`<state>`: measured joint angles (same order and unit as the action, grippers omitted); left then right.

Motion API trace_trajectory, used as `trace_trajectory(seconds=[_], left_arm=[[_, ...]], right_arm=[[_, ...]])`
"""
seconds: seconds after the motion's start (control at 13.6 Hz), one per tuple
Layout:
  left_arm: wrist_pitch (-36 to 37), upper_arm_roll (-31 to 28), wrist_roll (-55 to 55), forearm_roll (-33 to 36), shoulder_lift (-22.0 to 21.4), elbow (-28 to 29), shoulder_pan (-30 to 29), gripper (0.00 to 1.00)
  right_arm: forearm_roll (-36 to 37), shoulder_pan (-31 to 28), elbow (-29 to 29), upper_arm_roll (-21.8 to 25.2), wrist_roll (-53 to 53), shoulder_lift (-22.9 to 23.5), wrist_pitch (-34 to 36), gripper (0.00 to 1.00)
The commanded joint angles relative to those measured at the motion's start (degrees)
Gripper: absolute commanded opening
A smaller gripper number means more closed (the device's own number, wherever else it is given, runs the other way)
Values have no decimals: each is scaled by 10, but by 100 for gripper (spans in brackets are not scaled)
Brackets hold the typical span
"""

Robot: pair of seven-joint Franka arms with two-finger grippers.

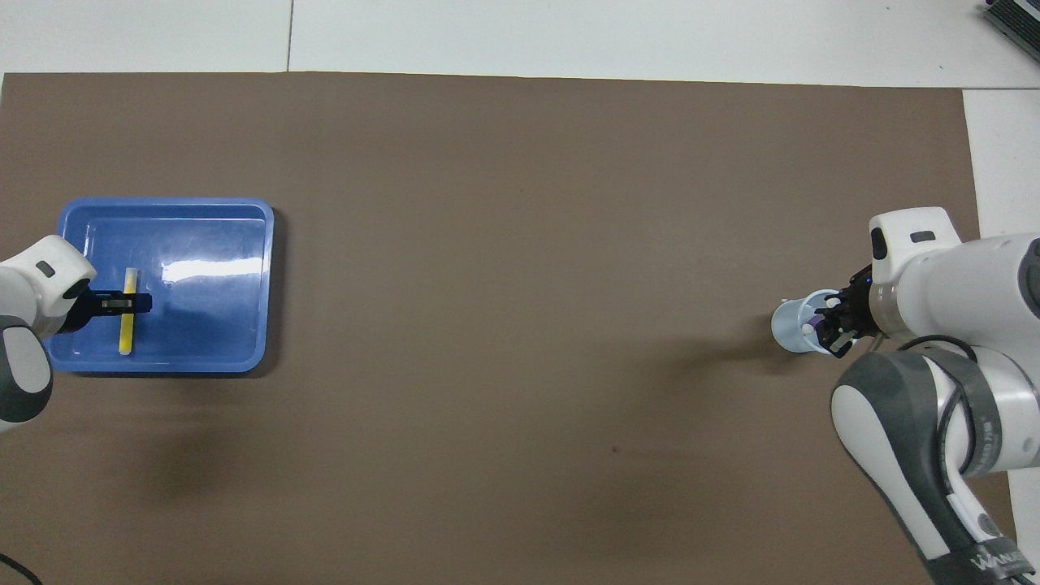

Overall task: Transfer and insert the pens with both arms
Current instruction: 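Insert the green pen into the white cup with the right gripper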

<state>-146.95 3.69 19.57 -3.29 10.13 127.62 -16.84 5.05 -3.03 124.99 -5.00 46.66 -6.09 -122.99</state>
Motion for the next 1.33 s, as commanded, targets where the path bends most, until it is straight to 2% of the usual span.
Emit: trace_trajectory(seconds=[0.0,0.15,0.22,0.29,0.37,0.44,0.52,0.59,0.66,0.74,0.88,1.25], left_arm=[[-21,3,11,12,22,-14,-7,61],[-27,3,14,13,31,-16,-13,61],[-30,3,14,13,31,-16,-14,61],[-30,3,17,13,31,-16,-14,61],[-29,2,25,13,31,-16,-14,61],[-28,2,29,13,31,-16,-16,60],[-28,3,35,13,31,-16,-22,58],[-28,3,35,13,31,-15,-22,54],[-28,3,35,13,32,-14,-22,44],[-29,3,35,13,33,-11,-23,27],[-30,3,35,13,36,-7,-25,2],[-22,3,28,12,36,-9,-24,0]], right_arm=[[-28,-11,28,-5,12,-20,-15,20],[-42,-12,30,-5,12,-20,-15,20],[-43,-12,30,-5,11,-20,-15,28],[-43,-16,30,-5,11,-20,-15,55],[-43,-19,30,-5,11,-20,-15,63],[-43,-20,30,-5,11,-20,-15,75],[-43,-20,29,-5,12,-20,-15,84],[-43,-20,25,-5,12,-19,-14,91],[-45,-17,22,-5,12,-17,-9,99],[-66,-14,18,-5,12,-17,-6,100],[-119,-10,15,-5,9,-16,-4,100],[-136,19,-11,-11,-112,-15,23,100]])
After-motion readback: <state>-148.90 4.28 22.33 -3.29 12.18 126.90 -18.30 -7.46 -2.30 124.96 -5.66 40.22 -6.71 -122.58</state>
